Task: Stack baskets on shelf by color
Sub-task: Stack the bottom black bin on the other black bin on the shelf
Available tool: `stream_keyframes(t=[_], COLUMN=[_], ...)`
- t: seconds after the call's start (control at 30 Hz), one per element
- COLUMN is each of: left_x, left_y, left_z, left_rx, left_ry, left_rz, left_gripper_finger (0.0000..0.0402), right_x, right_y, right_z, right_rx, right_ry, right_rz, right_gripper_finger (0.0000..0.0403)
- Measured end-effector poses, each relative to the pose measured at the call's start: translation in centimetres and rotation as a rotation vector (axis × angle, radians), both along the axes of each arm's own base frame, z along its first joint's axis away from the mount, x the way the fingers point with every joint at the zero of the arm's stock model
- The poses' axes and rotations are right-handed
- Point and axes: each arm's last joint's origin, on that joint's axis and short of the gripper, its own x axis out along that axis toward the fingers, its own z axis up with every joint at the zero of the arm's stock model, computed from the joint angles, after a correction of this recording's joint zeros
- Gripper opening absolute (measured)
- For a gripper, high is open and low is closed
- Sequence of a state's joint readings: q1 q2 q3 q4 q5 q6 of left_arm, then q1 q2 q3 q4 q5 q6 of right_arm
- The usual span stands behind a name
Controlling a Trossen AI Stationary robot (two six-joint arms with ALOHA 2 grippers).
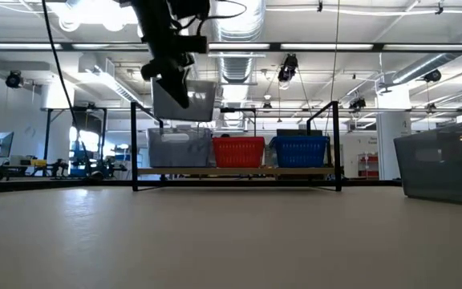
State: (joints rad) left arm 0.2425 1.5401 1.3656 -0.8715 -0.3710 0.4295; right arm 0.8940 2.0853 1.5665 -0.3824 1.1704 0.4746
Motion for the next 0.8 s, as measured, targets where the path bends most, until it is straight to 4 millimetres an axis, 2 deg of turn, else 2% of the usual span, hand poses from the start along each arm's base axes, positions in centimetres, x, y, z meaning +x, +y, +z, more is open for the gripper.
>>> stream_keyframes(t=[0.3,0.5,0.67,0.8], left_x=[-0.2,-0.5,-0.5,-0.4], left_y=[1.5,1.4,1.4,1.4], left_z=[-1.0,-2.2,-2.3,-2.3], left_rx=[-0.020,-0.077,-0.090,-0.113], left_ry=[0.029,0.052,0.054,0.039], left_rz=[0.041,0.021,0.014,0.001], left_gripper_finger=[0.0000,0.0000,0.0000,0.0020], right_x=[0.0,0.0,0.0,0.0], right_y=[0.0,0.0,0.0,0.0], right_z=[0.0,0.0,0.0,0.0], right_rx=[0.027,0.027,0.027,0.027], right_ry=[-0.010,-0.010,-0.010,-0.010], right_rz=[-0.008,-0.008,-0.008,-0.008], right_gripper_finger=[0.0121,0.0121,0.0121,0.0121])
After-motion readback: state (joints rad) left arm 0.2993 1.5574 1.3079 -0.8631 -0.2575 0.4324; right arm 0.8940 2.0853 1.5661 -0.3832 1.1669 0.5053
